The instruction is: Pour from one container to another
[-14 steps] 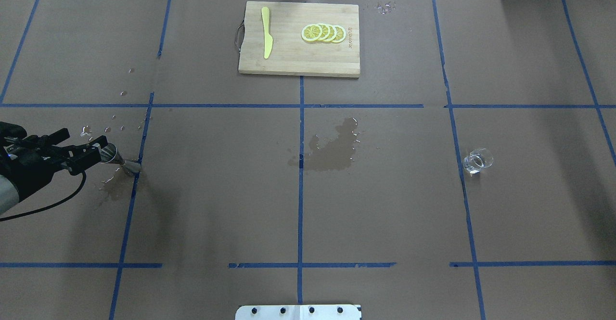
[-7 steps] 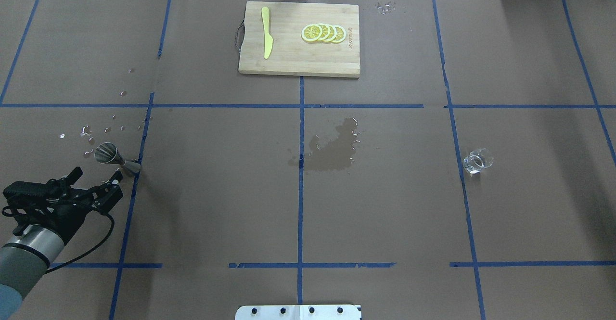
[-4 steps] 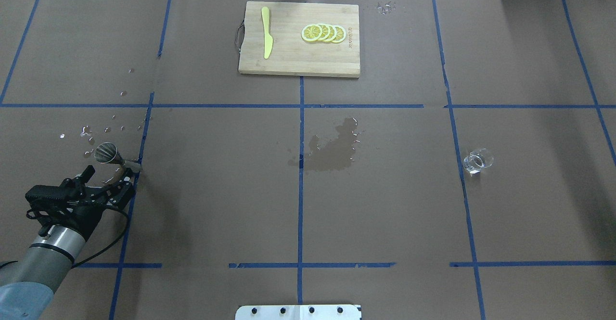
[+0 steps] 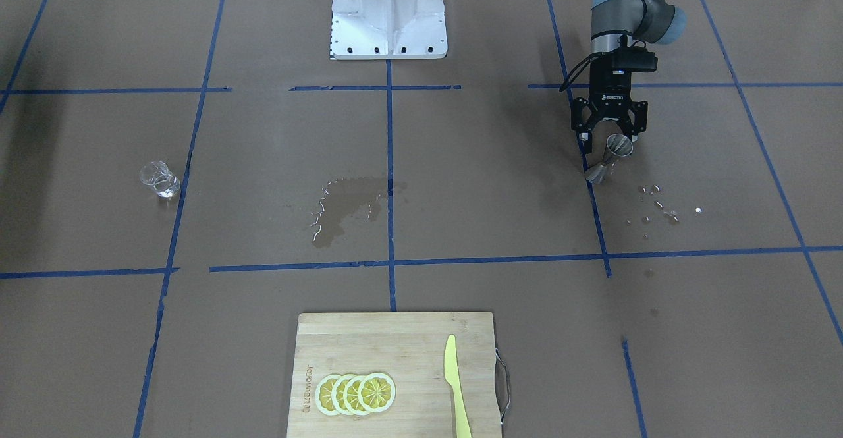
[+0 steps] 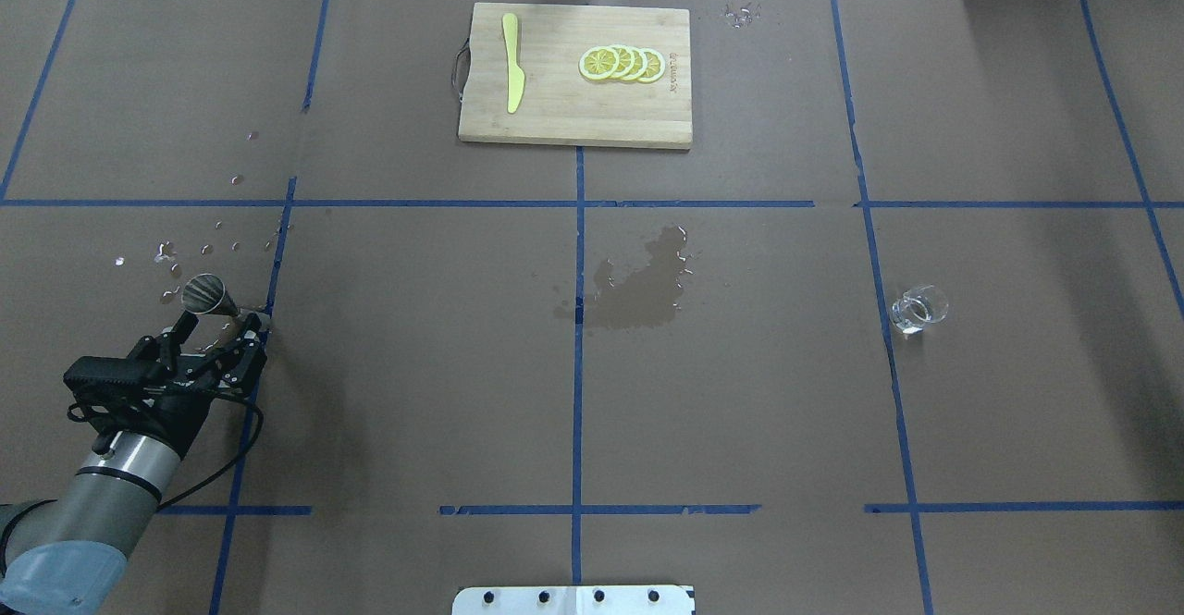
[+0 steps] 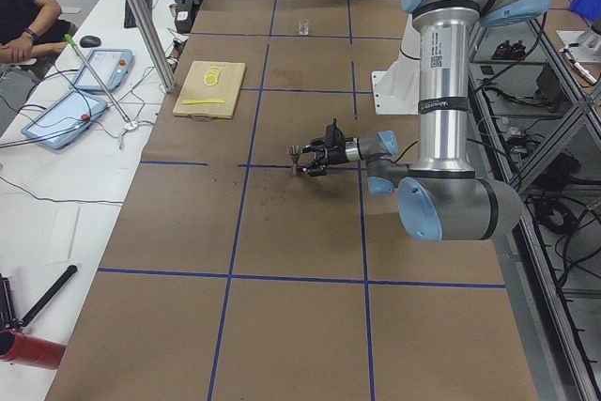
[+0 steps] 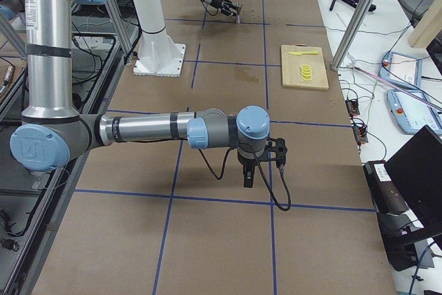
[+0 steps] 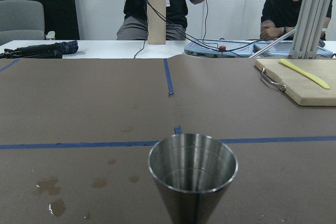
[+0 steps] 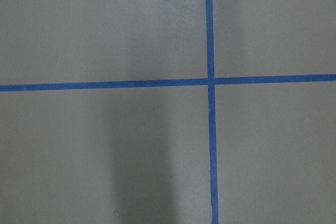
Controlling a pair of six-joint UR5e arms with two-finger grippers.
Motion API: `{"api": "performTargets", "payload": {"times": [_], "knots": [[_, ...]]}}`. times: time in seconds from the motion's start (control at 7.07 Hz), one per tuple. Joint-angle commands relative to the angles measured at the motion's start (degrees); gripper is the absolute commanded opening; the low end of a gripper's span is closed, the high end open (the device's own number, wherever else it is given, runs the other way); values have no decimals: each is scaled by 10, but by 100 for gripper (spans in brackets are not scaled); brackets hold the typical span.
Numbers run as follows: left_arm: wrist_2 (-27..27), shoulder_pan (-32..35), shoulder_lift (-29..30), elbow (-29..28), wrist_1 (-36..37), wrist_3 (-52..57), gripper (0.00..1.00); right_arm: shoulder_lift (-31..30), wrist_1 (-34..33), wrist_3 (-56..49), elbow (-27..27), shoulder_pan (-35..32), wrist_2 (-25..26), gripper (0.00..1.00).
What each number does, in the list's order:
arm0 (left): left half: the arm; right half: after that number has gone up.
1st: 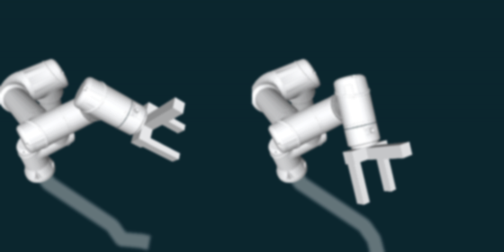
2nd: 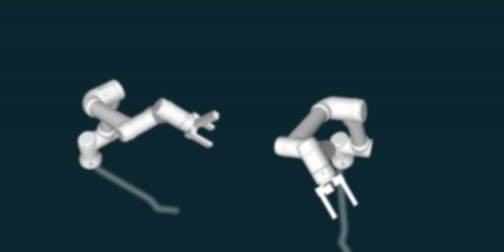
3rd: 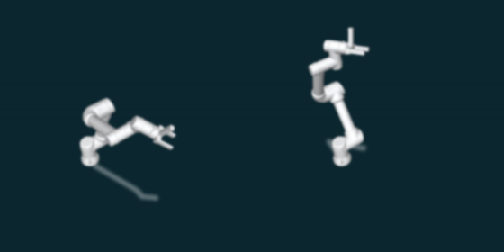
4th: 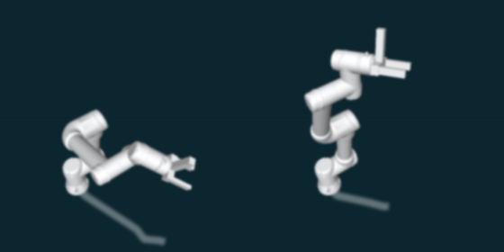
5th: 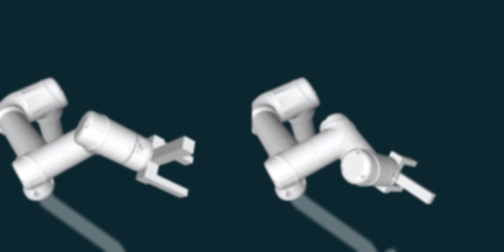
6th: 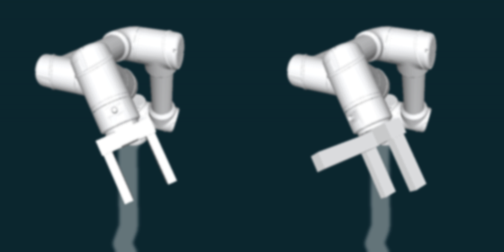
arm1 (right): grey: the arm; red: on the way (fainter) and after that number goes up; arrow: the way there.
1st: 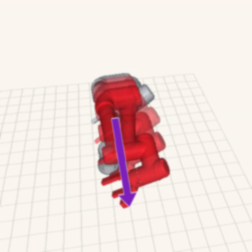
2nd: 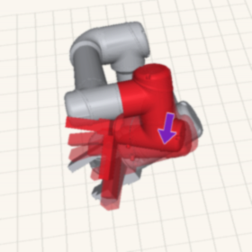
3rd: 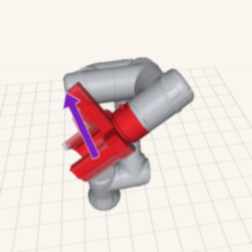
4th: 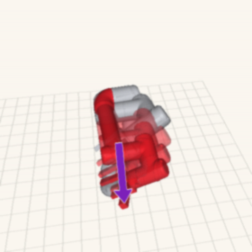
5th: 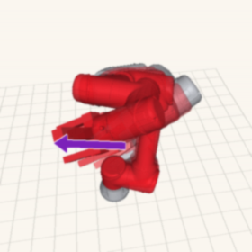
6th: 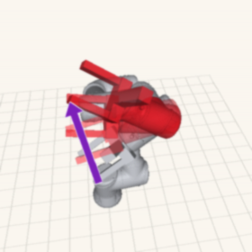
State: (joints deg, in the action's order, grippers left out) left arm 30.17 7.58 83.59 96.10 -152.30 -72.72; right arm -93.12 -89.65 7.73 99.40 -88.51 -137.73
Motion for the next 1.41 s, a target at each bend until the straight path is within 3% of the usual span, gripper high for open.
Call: {"api": "performTargets", "payload": {"times": [0.0, 0.85, 1.27], "knots": [[0, 8, 5, -8, 1, 2, 82, 3, 0, 0, -1, 0, 0, 100], [1, 21, 25, -40, 1, 5, 77, 4, 0, 0, 1, 0, 0, 100], [1, 22, 33, -43, 1, 5, 64, 4, 0, -1, 1, 0, 0, 100]]}}
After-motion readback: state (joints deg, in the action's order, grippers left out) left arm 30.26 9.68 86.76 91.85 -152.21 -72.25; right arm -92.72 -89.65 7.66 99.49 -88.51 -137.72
